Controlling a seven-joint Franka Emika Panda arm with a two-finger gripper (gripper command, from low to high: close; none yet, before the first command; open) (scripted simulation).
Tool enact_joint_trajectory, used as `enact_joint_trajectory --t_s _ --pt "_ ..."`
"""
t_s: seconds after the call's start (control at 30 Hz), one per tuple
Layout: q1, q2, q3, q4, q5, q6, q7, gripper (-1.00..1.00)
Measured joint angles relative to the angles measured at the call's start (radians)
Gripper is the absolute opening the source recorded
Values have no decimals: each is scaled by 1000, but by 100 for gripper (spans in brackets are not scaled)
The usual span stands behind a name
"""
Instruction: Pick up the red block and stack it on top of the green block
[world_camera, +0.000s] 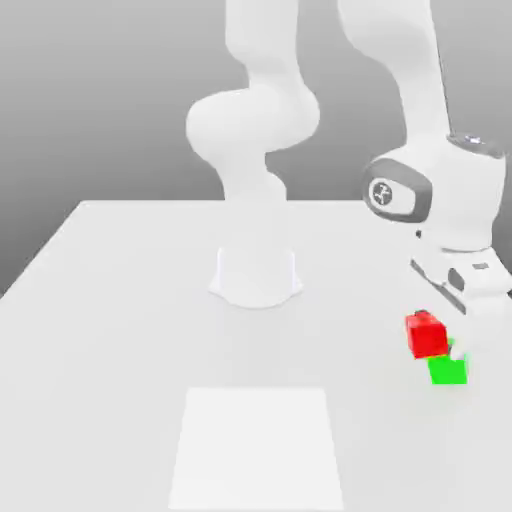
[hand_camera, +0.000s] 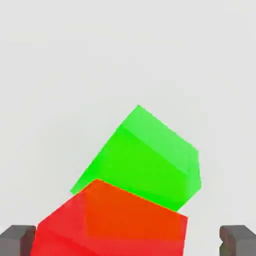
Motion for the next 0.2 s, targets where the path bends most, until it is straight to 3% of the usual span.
enact_joint_trajectory --t_s 0.2 --pt "11 -193 3 -8 58 -183 -41 100"
